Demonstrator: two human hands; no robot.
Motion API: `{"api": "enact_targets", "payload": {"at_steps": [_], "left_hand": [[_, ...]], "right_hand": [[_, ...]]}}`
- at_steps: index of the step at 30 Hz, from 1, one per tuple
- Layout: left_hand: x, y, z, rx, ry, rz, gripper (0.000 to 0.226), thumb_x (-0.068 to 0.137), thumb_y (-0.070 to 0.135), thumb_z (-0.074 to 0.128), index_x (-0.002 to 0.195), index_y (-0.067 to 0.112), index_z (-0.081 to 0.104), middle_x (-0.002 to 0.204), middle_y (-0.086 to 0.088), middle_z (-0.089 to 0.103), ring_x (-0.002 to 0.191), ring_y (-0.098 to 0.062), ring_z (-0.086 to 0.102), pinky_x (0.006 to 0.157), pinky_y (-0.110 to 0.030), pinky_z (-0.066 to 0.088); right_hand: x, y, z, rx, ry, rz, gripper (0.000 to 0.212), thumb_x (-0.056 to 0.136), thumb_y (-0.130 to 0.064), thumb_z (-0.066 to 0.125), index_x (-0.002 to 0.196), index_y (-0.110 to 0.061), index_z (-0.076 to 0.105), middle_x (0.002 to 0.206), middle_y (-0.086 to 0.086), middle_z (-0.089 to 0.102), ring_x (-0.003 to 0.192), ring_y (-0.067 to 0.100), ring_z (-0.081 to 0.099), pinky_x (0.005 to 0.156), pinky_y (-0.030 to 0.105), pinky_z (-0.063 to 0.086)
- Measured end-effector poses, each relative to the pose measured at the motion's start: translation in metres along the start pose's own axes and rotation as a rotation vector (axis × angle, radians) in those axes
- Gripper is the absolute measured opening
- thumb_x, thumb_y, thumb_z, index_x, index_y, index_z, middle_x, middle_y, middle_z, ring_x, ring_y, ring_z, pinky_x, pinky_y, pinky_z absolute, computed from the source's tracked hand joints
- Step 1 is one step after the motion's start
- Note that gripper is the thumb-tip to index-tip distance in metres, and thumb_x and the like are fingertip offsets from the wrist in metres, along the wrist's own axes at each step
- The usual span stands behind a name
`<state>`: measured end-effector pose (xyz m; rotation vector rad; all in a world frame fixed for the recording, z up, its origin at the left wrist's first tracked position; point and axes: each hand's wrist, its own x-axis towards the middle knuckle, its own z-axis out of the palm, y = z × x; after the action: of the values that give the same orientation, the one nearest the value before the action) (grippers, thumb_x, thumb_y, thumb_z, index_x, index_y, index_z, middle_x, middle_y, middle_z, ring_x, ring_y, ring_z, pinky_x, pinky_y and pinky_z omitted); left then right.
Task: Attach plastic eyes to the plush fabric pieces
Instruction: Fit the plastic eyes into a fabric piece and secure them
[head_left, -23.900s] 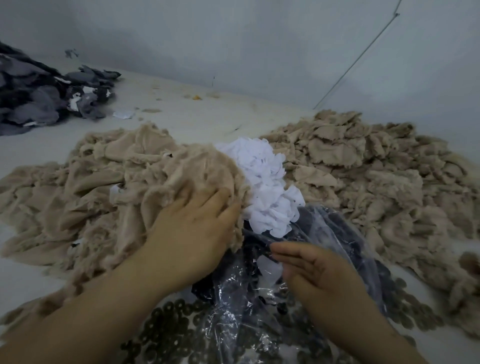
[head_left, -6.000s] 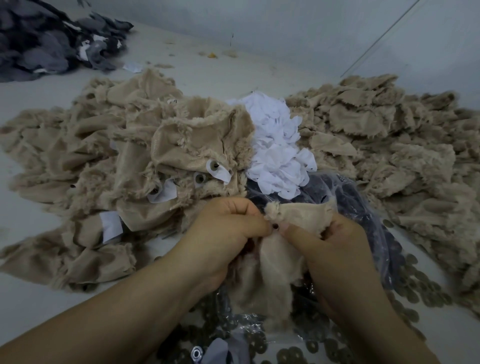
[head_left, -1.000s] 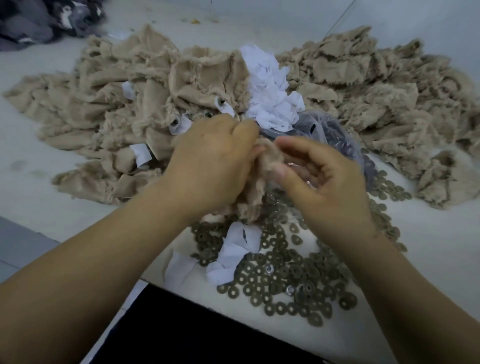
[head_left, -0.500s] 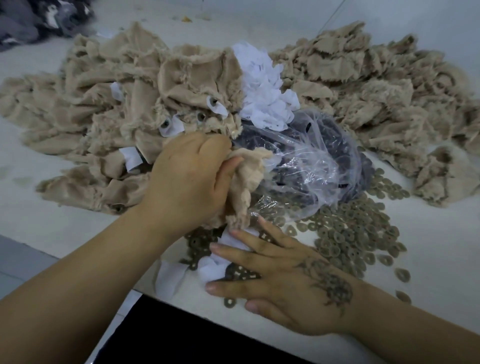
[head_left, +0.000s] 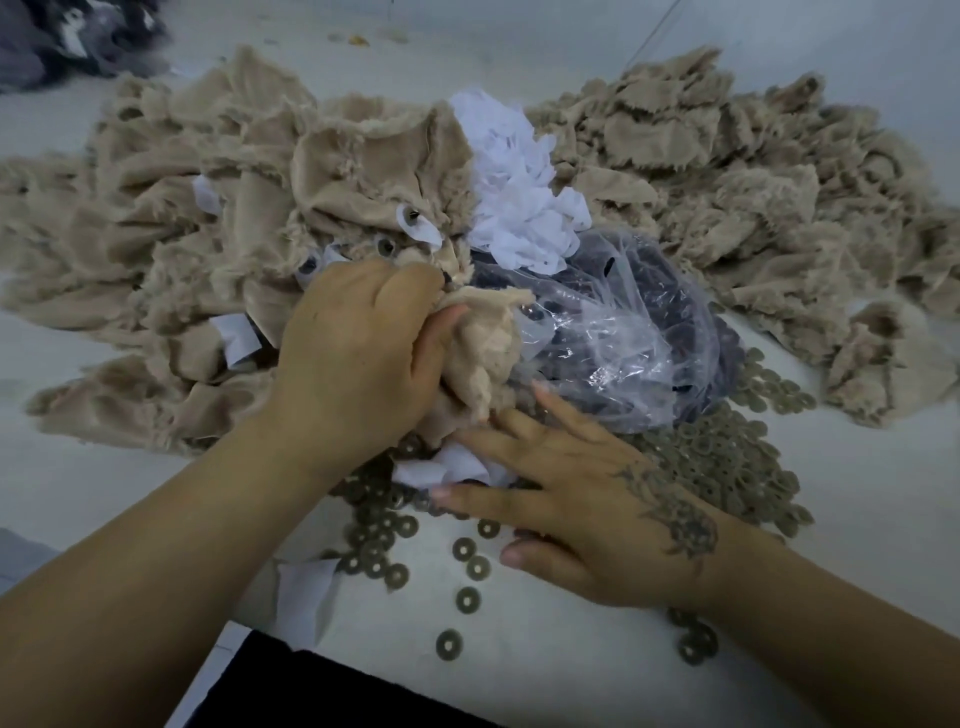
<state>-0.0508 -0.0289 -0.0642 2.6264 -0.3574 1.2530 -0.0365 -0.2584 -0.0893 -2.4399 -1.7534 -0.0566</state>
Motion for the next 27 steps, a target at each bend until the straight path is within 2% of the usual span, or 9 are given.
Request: {"api": "enact_targets", "payload": {"at_steps": [2, 3, 6, 10, 13, 16, 19, 22, 27], "left_hand": [[0.002, 0.003, 0.000, 0.010, 0.026, -0.007, 0.030, 0.099, 0.018, 0.055, 0.082, -0.006, 0.062, 0.067, -0.018, 0.056, 0.061, -0.033, 0.052, 0.059, -0.042, 0.037], [0.003, 0.004, 0.001, 0.014, 0.036, -0.014, 0.031, 0.099, 0.019, 0.055, 0.082, -0.006, 0.062, 0.068, -0.018, 0.057, 0.061, -0.033, 0.052, 0.058, -0.042, 0.037], [0.007, 0.008, 0.002, 0.007, 0.053, -0.031, 0.033, 0.100, 0.020, 0.055, 0.084, -0.007, 0.063, 0.068, -0.020, 0.057, 0.061, -0.034, 0.053, 0.056, -0.044, 0.042], [0.012, 0.006, 0.006, 0.016, 0.079, -0.013, 0.033, 0.100, 0.021, 0.056, 0.084, -0.007, 0.063, 0.067, -0.020, 0.056, 0.060, -0.034, 0.052, 0.055, -0.041, 0.040], [0.012, 0.004, 0.012, 0.015, 0.080, -0.020, 0.033, 0.099, 0.021, 0.056, 0.084, -0.007, 0.063, 0.068, -0.020, 0.056, 0.061, -0.034, 0.053, 0.055, -0.041, 0.040], [0.011, 0.001, 0.020, 0.007, 0.072, -0.031, 0.033, 0.100, 0.023, 0.054, 0.087, -0.006, 0.064, 0.069, -0.020, 0.057, 0.063, -0.035, 0.054, 0.058, -0.042, 0.041], [0.014, -0.003, 0.026, -0.005, 0.069, -0.037, 0.033, 0.100, 0.023, 0.054, 0.088, -0.006, 0.064, 0.069, -0.020, 0.057, 0.064, -0.035, 0.054, 0.058, -0.042, 0.040], [0.021, -0.005, 0.033, -0.010, 0.074, -0.054, 0.032, 0.099, 0.023, 0.055, 0.087, -0.005, 0.064, 0.069, -0.020, 0.057, 0.064, -0.036, 0.055, 0.059, -0.041, 0.040], [0.034, -0.003, 0.039, -0.045, 0.087, 0.020, 0.024, 0.094, 0.016, 0.063, 0.084, -0.006, 0.064, 0.068, -0.019, 0.059, 0.062, -0.036, 0.057, 0.060, -0.041, 0.044]], "right_hand": [[-0.014, -0.006, -0.005, 0.039, 0.132, 0.032, 0.056, 0.102, -0.051, 0.039, 0.154, -0.031, 0.035, 0.164, 0.003, 0.026, 0.154, 0.024, 0.017, 0.123, 0.056, 0.010], [-0.024, -0.012, -0.006, 0.058, 0.181, 0.128, 0.059, 0.101, -0.053, 0.042, 0.154, -0.028, 0.037, 0.164, 0.003, 0.027, 0.154, 0.025, 0.018, 0.122, 0.058, 0.013], [-0.055, -0.032, -0.009, 0.038, 0.271, 0.411, 0.086, 0.086, -0.076, 0.050, 0.156, -0.029, 0.031, 0.165, 0.001, 0.021, 0.154, 0.026, 0.017, 0.119, 0.064, 0.014], [-0.082, -0.042, -0.001, 0.001, 0.034, 0.883, 0.133, 0.051, -0.106, 0.033, 0.158, -0.038, -0.005, 0.168, 0.001, -0.015, 0.154, 0.035, -0.011, 0.113, 0.073, 0.004], [-0.089, -0.035, 0.010, 0.064, -0.090, 1.119, 0.137, 0.037, -0.112, 0.023, 0.147, -0.049, -0.029, 0.158, -0.010, -0.040, 0.149, 0.033, -0.027, 0.112, 0.076, 0.006], [-0.080, -0.024, 0.018, 0.083, -0.098, 1.158, 0.133, 0.039, -0.112, 0.019, 0.146, -0.050, -0.031, 0.157, -0.010, -0.041, 0.150, 0.032, -0.022, 0.112, 0.074, 0.010], [-0.063, -0.012, 0.021, 0.094, -0.092, 1.138, 0.130, 0.041, -0.111, 0.015, 0.145, -0.049, -0.034, 0.157, -0.006, -0.042, 0.150, 0.033, -0.023, 0.114, 0.073, 0.005], [-0.044, 0.003, 0.024, 0.081, -0.082, 1.127, 0.129, 0.041, -0.111, 0.008, 0.138, -0.044, -0.045, 0.153, -0.004, -0.047, 0.148, 0.033, -0.029, 0.115, 0.072, -0.001], [-0.021, 0.013, 0.026, 0.105, -0.062, 1.111, 0.128, 0.043, -0.110, 0.003, 0.137, -0.041, -0.047, 0.155, -0.001, -0.044, 0.149, 0.035, -0.026, 0.114, 0.072, 0.002]]}}
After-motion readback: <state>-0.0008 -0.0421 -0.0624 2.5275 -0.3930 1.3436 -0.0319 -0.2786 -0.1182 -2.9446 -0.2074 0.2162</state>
